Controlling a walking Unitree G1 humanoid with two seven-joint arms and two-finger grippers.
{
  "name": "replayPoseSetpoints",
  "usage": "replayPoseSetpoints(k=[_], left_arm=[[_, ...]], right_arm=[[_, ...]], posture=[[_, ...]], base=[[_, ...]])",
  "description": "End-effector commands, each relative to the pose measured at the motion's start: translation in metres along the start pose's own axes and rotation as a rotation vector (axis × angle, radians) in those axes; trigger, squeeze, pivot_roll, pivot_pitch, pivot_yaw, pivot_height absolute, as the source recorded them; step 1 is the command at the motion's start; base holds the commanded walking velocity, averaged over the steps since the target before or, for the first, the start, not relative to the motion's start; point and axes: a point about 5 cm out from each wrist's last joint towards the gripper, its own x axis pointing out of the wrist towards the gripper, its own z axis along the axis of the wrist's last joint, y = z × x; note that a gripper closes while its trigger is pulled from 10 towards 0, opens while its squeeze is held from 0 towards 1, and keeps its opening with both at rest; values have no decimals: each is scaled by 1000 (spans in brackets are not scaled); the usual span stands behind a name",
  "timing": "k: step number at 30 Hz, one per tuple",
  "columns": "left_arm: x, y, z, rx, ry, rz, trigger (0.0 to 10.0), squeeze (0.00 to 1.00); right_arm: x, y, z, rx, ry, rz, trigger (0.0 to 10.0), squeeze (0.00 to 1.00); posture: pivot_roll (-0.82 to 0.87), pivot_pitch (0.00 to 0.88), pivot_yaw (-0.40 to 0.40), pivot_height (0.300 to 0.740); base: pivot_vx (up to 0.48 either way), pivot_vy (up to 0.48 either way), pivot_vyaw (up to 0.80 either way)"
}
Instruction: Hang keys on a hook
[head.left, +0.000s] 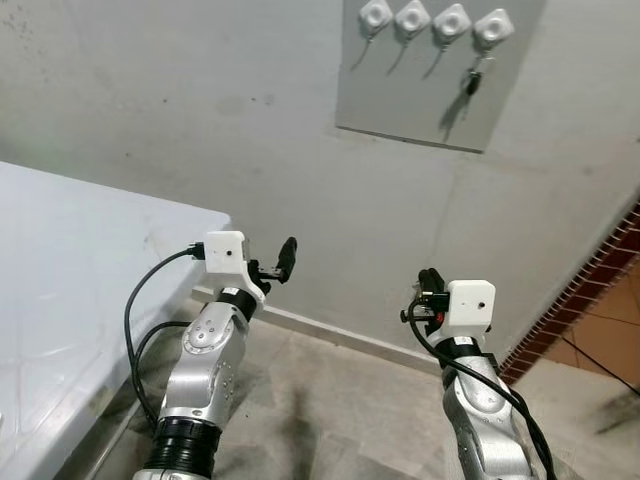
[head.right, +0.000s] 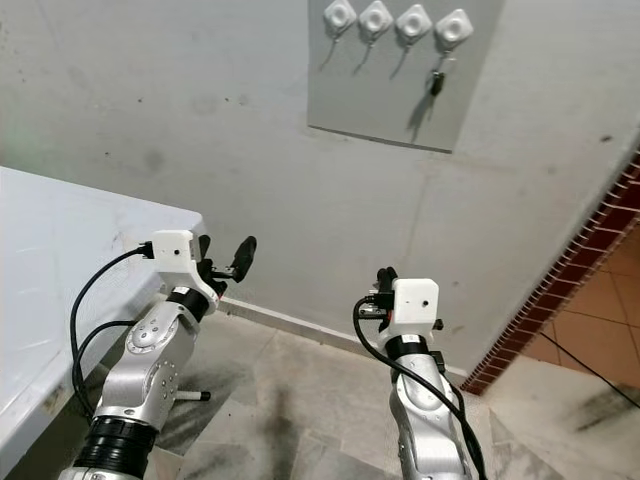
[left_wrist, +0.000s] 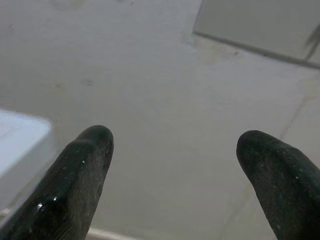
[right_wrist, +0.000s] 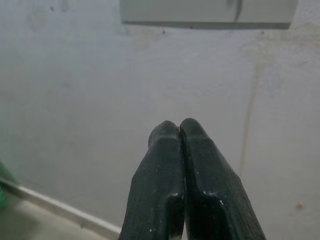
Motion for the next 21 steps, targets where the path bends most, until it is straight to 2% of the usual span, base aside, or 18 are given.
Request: replayPoseSetpoints(k=[1,21], left_arm=[[3,-13,0,-7,2,-46,10000,0],[1,-14,-2,-6,8,-45,10000,0]], right_arm=[[-1,-11,0,-17,1,-32,10000,0],[-2,-8,-2,-16,4,-18,10000,0]], posture=[[78,0,4,740],[82,0,-3,740]], base=[[472,0,0],[472,0,0]])
